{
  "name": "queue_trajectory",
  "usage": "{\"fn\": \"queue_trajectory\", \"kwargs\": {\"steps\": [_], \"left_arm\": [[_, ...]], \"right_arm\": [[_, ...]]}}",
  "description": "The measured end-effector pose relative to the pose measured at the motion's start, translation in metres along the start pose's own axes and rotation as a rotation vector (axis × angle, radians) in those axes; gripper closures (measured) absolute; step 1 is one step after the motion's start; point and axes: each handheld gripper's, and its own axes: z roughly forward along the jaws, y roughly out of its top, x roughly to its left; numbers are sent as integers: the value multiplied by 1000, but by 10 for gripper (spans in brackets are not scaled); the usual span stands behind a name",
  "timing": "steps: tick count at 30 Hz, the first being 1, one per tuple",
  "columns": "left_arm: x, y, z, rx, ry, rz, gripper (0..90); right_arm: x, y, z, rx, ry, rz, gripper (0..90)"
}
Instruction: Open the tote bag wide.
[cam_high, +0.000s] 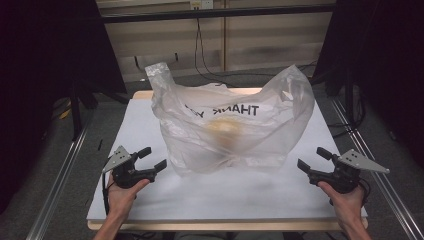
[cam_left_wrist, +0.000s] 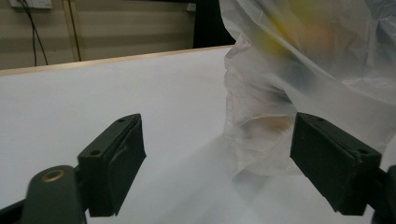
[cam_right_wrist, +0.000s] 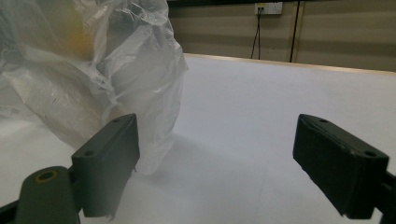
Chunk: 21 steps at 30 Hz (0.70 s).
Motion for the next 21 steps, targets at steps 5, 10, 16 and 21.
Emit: {"fn": "queue_trajectory", "kwargs": {"steps": [5, 10, 16, 21], "left_arm": [[2, 0, -2, -5, 21, -1, 149], [2, 1, -4, -18, 7, 7, 148], [2, 4, -8, -15, 30, 40, 167], [3, 6, -9, -27, 62, 37, 201]], "right_arm": [[2, 2, -1, 7, 8, -7, 123], [3, 4, -3, 0, 6, -25, 122], [3, 6, -3, -7, 24, -28, 130], [3, 6, -2, -3, 34, -35, 157]]}}
